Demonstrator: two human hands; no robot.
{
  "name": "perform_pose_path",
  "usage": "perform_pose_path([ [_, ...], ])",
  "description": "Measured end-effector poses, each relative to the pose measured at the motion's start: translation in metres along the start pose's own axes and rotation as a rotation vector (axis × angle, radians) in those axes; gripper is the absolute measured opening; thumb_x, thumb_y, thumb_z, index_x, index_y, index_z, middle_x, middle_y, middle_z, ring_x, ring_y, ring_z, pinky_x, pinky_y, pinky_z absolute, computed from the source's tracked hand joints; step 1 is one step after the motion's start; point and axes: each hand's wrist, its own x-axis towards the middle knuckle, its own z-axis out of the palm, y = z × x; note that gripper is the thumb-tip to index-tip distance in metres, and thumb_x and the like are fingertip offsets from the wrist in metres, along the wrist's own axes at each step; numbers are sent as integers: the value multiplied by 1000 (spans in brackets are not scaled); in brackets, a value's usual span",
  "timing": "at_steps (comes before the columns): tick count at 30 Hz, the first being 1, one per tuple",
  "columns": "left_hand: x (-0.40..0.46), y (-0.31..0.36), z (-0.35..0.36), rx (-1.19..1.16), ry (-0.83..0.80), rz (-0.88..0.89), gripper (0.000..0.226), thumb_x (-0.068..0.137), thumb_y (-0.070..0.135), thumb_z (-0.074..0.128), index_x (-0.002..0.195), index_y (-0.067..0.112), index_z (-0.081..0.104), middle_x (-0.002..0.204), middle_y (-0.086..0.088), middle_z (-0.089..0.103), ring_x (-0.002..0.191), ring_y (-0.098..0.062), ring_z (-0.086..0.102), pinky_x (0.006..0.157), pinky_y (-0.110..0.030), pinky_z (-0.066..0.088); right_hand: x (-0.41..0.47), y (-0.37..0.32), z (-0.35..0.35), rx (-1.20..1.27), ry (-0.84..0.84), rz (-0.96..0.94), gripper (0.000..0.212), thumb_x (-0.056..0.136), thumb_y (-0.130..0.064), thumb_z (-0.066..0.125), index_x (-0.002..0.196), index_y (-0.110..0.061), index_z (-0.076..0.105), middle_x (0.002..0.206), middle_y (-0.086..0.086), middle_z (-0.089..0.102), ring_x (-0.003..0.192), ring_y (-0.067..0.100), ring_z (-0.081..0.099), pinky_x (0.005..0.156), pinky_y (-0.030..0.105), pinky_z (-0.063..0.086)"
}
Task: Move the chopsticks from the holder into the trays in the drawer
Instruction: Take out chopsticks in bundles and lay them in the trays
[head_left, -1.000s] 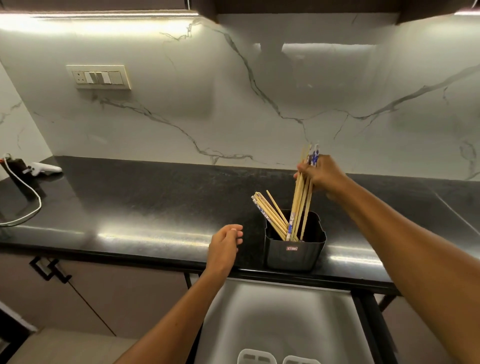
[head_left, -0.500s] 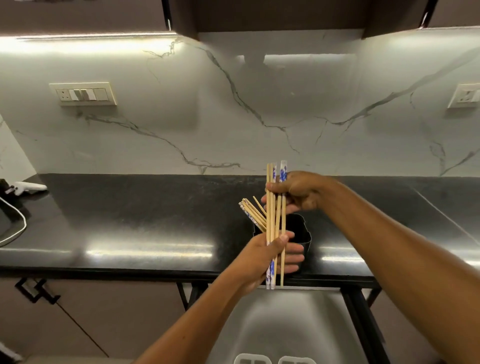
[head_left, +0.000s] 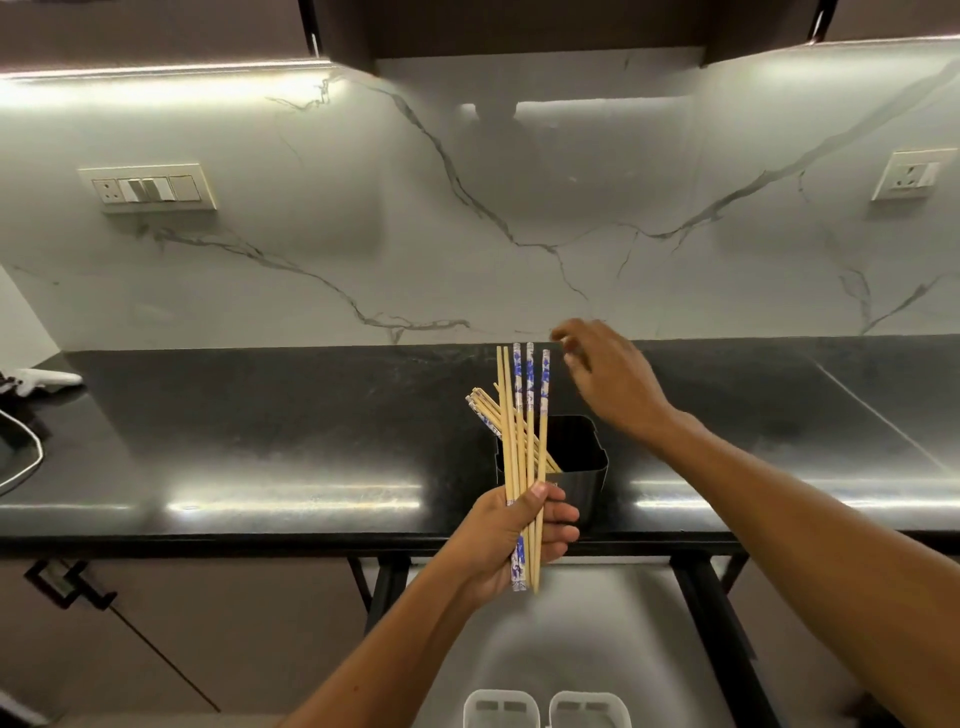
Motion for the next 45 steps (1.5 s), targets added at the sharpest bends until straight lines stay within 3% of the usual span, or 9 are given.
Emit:
perform_pose_path([
  [4, 0, 7, -1, -31, -13, 12, 37, 93, 30, 51, 111, 0, 61, 87, -11, 72, 75, -19, 71, 62, -25, 59, -12, 12, 6, -555, -135, -546, 38, 80, -29, 72, 114, -18, 60, 107, 9, 60, 86, 19, 62, 61, 25, 53],
  [10, 4, 9, -2, -79, -28, 5, 37, 96, 29, 47, 112, -1, 62, 89, -14, 73, 76, -20, 73, 64, -27, 60, -19, 21, 10, -670, -82, -703, 30, 73, -18, 78, 99, -10, 68, 99, 11, 64, 82, 22, 60, 57, 31, 54],
  [13, 7, 11, -10, -163, 50, 36, 36, 92, 28, 51, 108, 0, 65, 98, -18, 73, 85, -25, 73, 74, -33, 61, -15, 26, 2, -618, -87, -512, 21, 75, -13, 76, 94, -10, 67, 90, 8, 65, 79, 22, 61, 60, 31, 53],
  [15, 9, 12, -17, -197, 120, 64, 31, 95, 26, 48, 108, 2, 64, 103, -17, 73, 95, -28, 72, 80, -36, 60, -12, 23, -7, -402, -112, -212, 17, 85, -15, 67, 101, -12, 61, 87, 7, 66, 75, 20, 62, 63, 28, 50],
  [18, 14, 13, -22, -188, 201, 86, 30, 96, 23, 48, 114, 3, 62, 106, -15, 73, 101, -27, 70, 84, -37, 59, -10, 7, -13, 90, -317, 220, 27, 88, -12, 62, 109, -15, 46, 79, 6, 65, 63, 15, 65, 57, 22, 53],
  [21, 17, 16, -18, -158, 205, 104, 32, 97, 22, 48, 118, 2, 59, 113, -16, 70, 104, -27, 69, 86, -37, 58, -11, -15, -11, 396, -629, 441, 15, 90, -6, 58, 102, -10, 49, 81, 12, 67, 66, 17, 68, 61, 27, 59],
  [26, 18, 16, -9, -71, 144, 100, 26, 97, 23, 49, 118, 10, 59, 108, -18, 72, 100, -31, 70, 85, -44, 57, -18, -37, 9, 385, -717, 461, 17, 92, -11, 56, 98, 3, 62, 91, 22, 69, 82, 31, 71, 84, 41, 58],
  [42, 16, 6, -14, 69, 76, 128, 23, 96, 26, 49, 114, 18, 58, 94, -11, 75, 84, -22, 73, 72, -33, 58, -22, -45, 12, 389, -803, 633, 15, 92, -9, 56, 96, -1, 68, 65, 7, 63, 51, 10, 59, 52, 19, 54],
  [45, 14, 9, -18, 75, 79, 132, 17, 97, 24, 48, 109, 23, 60, 95, -6, 76, 84, -19, 73, 74, -33, 56, -21, -45, 10, 325, -612, 540, 11, 90, -13, 60, 89, -5, 68, 67, 2, 62, 51, 7, 56, 48, 15, 46],
])
